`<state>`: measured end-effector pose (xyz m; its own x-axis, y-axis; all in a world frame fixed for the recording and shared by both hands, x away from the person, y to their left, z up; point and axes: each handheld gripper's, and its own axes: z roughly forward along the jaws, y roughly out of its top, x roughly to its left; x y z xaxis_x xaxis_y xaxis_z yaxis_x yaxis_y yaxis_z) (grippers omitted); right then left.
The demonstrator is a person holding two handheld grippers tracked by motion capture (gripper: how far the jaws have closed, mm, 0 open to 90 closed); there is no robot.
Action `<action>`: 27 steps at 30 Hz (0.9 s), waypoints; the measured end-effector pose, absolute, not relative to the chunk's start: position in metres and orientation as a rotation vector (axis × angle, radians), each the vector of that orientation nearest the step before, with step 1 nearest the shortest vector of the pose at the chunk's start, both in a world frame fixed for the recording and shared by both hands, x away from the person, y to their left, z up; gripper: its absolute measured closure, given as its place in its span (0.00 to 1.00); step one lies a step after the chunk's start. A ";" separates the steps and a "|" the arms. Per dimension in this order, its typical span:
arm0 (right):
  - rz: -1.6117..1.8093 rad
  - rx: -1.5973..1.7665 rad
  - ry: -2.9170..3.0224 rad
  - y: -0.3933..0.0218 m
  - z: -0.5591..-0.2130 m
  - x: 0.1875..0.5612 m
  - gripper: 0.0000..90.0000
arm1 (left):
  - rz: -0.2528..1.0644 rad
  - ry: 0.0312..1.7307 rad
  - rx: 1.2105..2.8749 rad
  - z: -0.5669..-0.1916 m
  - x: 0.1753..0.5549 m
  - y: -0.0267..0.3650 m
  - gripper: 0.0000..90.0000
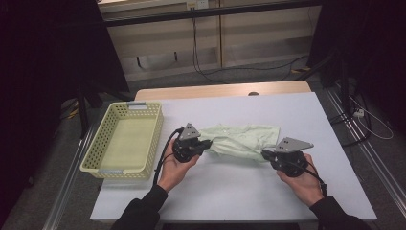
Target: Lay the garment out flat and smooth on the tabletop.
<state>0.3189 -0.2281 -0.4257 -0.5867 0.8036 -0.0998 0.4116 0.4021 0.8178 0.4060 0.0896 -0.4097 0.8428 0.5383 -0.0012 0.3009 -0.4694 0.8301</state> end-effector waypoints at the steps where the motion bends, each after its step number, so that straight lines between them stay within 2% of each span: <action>1: 1.078 1.041 2.163 -0.229 -0.424 0.322 0.97 | 0.331 0.612 2.084 -0.408 0.407 0.089 0.98; 18: 1.136 1.062 2.034 -0.230 -0.393 0.353 0.97 | 0.369 0.678 2.028 -0.400 0.421 0.096 0.98; 27: 1.041 1.110 2.083 -0.229 -0.422 0.367 0.98 | 0.359 0.682 2.128 -0.425 0.425 0.087 0.98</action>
